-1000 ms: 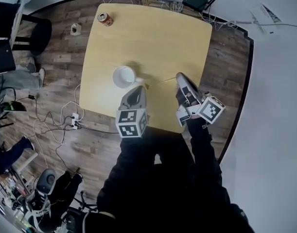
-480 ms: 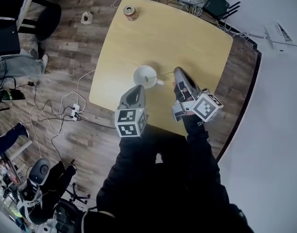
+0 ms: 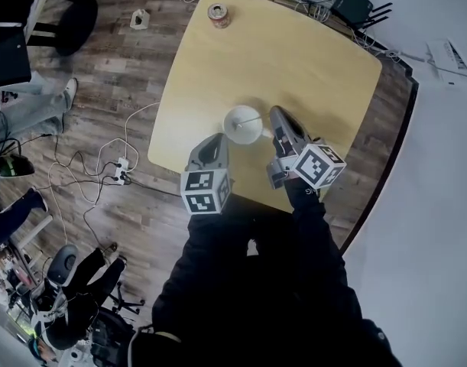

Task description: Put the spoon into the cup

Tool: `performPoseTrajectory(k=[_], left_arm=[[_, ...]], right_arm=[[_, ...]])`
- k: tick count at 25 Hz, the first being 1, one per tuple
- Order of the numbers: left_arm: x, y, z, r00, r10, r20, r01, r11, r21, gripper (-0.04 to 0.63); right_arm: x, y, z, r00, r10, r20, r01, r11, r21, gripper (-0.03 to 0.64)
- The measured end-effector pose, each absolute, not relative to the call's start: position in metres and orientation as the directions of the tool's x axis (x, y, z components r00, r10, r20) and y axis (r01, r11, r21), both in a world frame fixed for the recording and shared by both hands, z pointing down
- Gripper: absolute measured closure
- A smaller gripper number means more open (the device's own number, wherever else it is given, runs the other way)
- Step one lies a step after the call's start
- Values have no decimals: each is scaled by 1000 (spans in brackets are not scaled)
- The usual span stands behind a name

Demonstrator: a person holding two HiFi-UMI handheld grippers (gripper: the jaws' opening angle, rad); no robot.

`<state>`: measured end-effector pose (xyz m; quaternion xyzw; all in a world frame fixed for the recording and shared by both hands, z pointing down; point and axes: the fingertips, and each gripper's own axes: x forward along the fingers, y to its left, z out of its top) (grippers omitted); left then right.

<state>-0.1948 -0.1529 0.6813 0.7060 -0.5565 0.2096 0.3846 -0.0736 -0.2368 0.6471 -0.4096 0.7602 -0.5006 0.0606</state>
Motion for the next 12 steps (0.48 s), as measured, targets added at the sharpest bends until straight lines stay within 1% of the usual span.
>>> performPoseTrajectory(k=[7, 12], left_arm=[[-205, -157, 685, 286, -619, 731, -948, -72, 310, 561], [-206, -154, 686, 280, -620, 733, -949, -64, 309, 561]], right_arm=[[-83, -237, 655, -667, -661, 343, -577, 169, -799, 592], [-83, -233, 659, -686, -643, 341, -564, 172, -808, 591]])
